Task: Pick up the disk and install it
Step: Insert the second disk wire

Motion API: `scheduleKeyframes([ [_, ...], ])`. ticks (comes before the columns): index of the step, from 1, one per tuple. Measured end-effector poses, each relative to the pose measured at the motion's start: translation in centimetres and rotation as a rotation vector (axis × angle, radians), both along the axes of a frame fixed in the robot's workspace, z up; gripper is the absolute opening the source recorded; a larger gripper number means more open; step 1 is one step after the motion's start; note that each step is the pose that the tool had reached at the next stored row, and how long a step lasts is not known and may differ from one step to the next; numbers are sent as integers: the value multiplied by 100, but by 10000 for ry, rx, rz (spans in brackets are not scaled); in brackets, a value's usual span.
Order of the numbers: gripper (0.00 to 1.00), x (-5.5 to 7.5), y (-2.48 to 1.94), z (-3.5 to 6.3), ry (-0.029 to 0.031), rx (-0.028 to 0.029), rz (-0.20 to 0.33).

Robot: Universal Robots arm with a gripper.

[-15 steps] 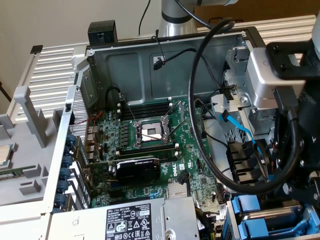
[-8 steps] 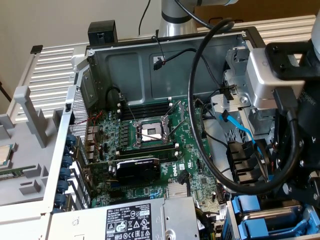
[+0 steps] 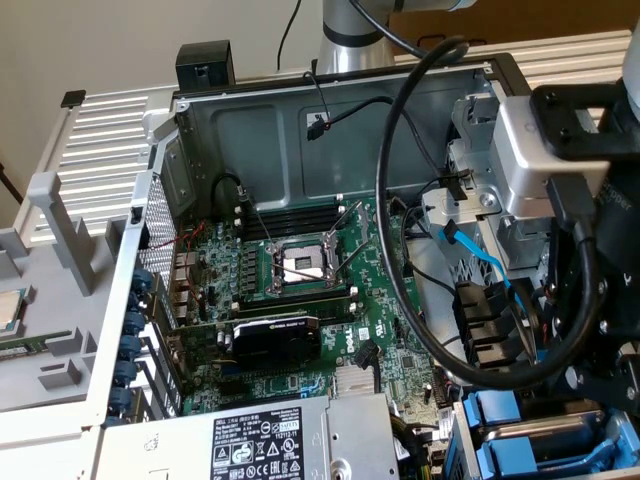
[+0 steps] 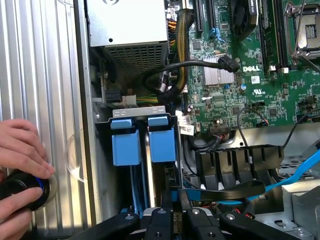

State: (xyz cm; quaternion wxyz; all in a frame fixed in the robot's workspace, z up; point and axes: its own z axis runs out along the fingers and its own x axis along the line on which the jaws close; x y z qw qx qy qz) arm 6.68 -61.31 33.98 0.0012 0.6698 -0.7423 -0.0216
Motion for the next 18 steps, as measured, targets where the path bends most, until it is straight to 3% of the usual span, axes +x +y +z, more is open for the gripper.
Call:
scheduleKeyframes([
  [6,18,0,0,6,-1,4,0],
  [7,25,0,0,11,-1,1,0],
  [18,25,-14,0,47,-15,-2,0],
])
